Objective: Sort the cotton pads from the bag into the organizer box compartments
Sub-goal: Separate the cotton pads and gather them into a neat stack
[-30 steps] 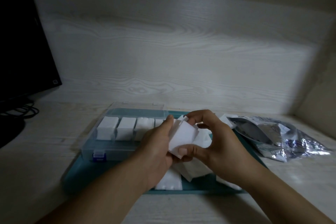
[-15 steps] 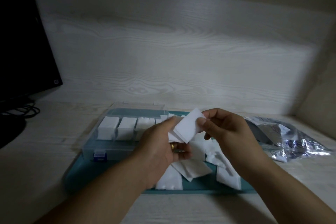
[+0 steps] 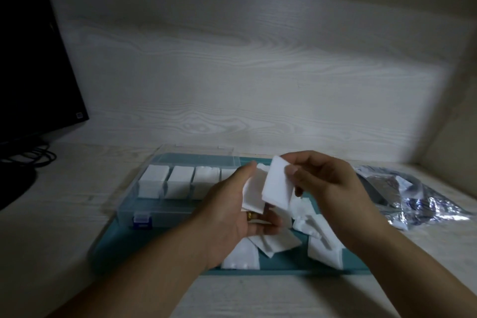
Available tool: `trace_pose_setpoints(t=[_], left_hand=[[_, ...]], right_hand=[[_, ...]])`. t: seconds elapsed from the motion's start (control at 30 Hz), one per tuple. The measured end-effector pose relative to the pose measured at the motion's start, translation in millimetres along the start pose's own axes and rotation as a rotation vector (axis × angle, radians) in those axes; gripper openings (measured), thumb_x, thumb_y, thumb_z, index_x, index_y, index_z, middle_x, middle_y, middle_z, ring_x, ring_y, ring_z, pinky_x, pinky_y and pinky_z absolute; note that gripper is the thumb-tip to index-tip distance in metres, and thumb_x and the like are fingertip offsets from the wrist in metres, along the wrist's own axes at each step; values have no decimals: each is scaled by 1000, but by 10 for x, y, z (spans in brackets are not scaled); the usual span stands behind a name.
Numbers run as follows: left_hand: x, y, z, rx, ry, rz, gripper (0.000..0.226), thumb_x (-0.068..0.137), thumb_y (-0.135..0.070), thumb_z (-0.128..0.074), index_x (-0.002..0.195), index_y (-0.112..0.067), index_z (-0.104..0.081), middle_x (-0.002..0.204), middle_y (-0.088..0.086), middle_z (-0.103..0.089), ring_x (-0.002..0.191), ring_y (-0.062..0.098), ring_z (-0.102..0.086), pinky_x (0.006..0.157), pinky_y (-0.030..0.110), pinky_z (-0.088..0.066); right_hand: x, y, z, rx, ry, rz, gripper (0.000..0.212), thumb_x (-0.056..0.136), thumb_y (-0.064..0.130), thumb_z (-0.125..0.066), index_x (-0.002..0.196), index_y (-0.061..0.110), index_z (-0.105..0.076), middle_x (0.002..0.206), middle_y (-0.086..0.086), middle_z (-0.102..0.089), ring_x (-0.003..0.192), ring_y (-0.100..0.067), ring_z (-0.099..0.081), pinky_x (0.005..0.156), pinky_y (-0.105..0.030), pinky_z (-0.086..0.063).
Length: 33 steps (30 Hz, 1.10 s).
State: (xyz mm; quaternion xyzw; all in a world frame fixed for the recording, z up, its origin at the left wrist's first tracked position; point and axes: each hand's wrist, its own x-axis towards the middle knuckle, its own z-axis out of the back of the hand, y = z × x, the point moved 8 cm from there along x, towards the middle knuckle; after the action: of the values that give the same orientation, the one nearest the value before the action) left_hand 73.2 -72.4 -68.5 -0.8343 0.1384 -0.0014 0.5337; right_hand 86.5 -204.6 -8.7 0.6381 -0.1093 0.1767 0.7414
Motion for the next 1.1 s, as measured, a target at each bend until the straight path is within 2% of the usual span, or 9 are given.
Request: trace_pose_setpoints(t=[0.1, 0.2, 0.3, 0.37, 0.47, 0.6, 0.73, 0.97, 1.1], left_hand=[[20, 0, 51, -35, -28, -7, 31, 97, -28, -54, 109, -2, -64, 74, 14, -61, 57, 25, -58, 60, 37, -54], [32, 17, 69, -21, -31, -5, 27, 98, -23, -51, 106, -4, -68, 70, 9, -56, 56, 21, -55, 57, 35, -51], [54, 18, 73, -12, -33, -11, 25, 95, -19, -53, 107, -2, -69, 69, 9, -56, 55, 21, -56, 55, 35, -51], [75, 19, 76, -15, -35, -18, 22, 94, -13, -54, 106, -2, -68, 70, 12, -60, 56, 23, -59, 54, 34, -51], [101, 51, 94, 27, -35, -24, 22, 93, -5, -51, 110, -4, -66, 77, 14, -67, 61, 22, -65, 52, 31, -52], [128, 95, 90, 123, 1, -44, 26, 89, 3, -51, 111, -3, -65, 83, 18, -70, 72, 27, -68, 59, 34, -52], [86, 69, 48, 159, 10, -92, 27, 90, 7, -47, 112, 1, -63, 93, 25, -67, 86, 32, -66, 71, 39, -53], [98, 83, 97, 223, -47, -81, 21, 91, -3, -57, 111, 1, -64, 97, 27, -68, 88, 35, -67, 69, 39, -52], [65, 80, 63, 273, -20, -78, 14, 91, -2, -55, 96, -5, -67, 89, 20, -69, 85, 29, -68, 61, 32, -49]], right_hand=[[61, -125, 179, -101, -71, -103, 27, 93, -2, -55, 88, 16, -75, 80, -3, -74, 70, -11, -62, 61, -23, -49], [57, -327, 76, -500, 114, -205, 24, 96, 6, -53, 98, 22, -71, 97, 1, -71, 74, -5, -63, 63, -16, -50], [11, -308, -42, -911, 164, -18, 35, 95, 20, -56, 129, 29, -57, 127, 9, -55, 114, -6, -51, 95, -20, -43], [-51, -46, -61, -737, 90, 181, 46, 89, 25, -60, 132, 35, -51, 130, 20, -47, 120, 4, -42, 102, -17, -36], [-173, 147, -190, -497, 214, 283, 65, 79, 43, -62, 141, 38, -40, 138, 24, -42, 128, 7, -39, 102, -7, -31], [-269, 21, -435, -724, 353, 340, 91, 78, 39, -77, 150, 33, -23, 142, 24, -30, 131, 6, -31, 104, -3, -23], [-247, -6, -477, -707, 322, 396, 76, 76, 37, -78, 142, 20, -44, 137, 10, -44, 125, -4, -41, 105, -15, -33], [-303, 55, -530, -766, 352, 456, 84, 79, 39, -74, 149, 29, -29, 136, 17, -36, 120, 1, -37, 106, -18, -33], [-322, 87, -557, -736, 348, 496, 72, 78, 37, -74, 141, 21, -45, 136, 8, -43, 129, -11, -41, 106, -33, -39]])
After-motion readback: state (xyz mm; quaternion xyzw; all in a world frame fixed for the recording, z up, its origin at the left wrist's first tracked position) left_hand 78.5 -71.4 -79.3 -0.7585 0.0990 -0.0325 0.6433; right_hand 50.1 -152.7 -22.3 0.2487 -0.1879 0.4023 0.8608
